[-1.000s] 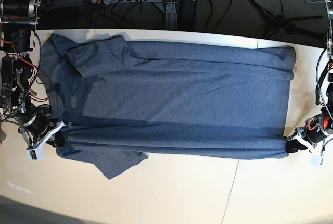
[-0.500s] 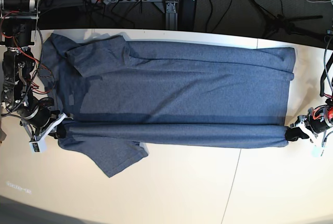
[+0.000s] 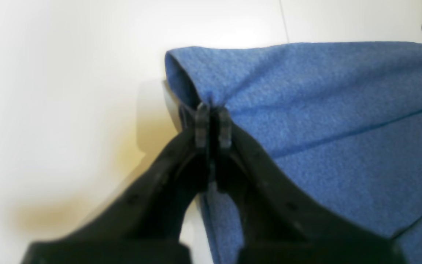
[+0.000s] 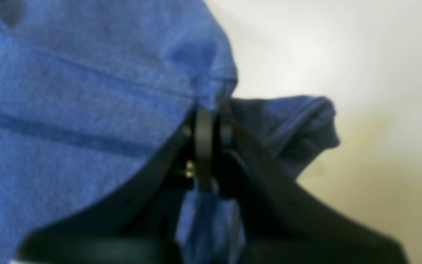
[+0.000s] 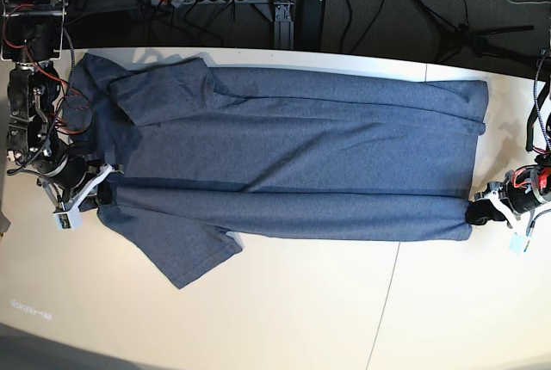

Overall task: Fold the T-shirt properly
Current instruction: 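Fold the grasped edge with both grippers toward the shirt's middle lengthwise, then release and regrasp the sleeve area with the right gripper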

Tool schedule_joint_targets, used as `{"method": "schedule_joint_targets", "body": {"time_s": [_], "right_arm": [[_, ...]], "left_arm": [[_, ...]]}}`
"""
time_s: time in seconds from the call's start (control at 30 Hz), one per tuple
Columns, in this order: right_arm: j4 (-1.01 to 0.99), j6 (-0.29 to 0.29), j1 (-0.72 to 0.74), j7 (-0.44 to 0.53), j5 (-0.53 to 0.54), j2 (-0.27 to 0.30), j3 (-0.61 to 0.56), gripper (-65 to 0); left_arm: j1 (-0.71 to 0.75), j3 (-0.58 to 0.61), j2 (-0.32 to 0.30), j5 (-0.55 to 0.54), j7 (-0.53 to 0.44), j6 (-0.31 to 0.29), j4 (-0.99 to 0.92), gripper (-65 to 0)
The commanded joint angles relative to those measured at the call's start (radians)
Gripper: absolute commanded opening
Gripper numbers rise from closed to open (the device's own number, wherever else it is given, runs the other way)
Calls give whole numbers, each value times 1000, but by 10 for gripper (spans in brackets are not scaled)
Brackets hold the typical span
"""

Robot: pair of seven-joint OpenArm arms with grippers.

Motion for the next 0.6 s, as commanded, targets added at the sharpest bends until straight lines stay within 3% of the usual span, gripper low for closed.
{"method": "schedule_joint_targets", "body": {"time_s": [0.0,0.1,0.23,0.3,0.57], "right_arm": [[16,76,19,19,5,20,8,-650],[16,76,20,49,5,20,8,-650],[16,76,24,62,5,19,8,-370],[16,75,32,77,5,20,8,-308],[4,72,142,111,-7,8,8,-305]], "left_arm": [[-25,-10,-22,-13,-18,-21,13,-650],[-24,-10,-19,-13,-18,-21,13,-650],[-24,-10,-11,-13,-18,-21,13,-650],[-24,-10,-9,-10,-18,-21,13,-650],[-24,-10,-9,-4,-17,-21,13,-650]]}}
